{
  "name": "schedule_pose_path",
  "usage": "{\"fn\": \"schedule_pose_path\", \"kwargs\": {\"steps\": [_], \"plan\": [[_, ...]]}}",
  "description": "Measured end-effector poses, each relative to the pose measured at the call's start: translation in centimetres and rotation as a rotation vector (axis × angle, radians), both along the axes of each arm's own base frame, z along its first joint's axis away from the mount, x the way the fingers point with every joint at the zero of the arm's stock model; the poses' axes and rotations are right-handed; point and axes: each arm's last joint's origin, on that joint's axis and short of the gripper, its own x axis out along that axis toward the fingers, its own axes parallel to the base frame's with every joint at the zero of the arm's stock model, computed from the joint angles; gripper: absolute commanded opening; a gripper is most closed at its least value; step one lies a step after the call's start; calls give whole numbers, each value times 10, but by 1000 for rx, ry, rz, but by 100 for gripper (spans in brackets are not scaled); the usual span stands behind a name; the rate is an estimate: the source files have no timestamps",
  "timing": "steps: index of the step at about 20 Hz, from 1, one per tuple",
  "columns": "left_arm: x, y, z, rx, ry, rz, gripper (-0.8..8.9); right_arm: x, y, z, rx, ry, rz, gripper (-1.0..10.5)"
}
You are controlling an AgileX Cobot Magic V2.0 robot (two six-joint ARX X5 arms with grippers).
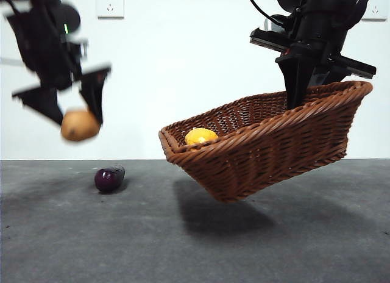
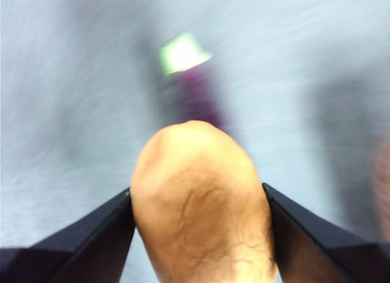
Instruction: Help me put the vegetables on the table into the basket
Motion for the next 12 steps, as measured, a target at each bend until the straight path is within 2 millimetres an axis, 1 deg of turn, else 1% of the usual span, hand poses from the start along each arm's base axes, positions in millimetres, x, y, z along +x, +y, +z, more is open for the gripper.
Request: {"fn": "schedule_pose_path", "kwargs": {"steps": [1,3,7,9,12], "plan": [[-10,-4,15,-19,-26,-37,-8,0,0,0,0,0,0,-8],[-30,-20,34,-47,-37,-134,-8,0,0,0,0,0,0,-8],[-69,-59,57,-77,-45,-339,-8,0,0,0,1,2,0,-8],[-79,-80,59,-78,-50,-413,-8,-1,1,0,13,14,8,-8],[-93,-114,50,-77,-10,-528,-8,-4,8,0,51,29,37,-8]]}}
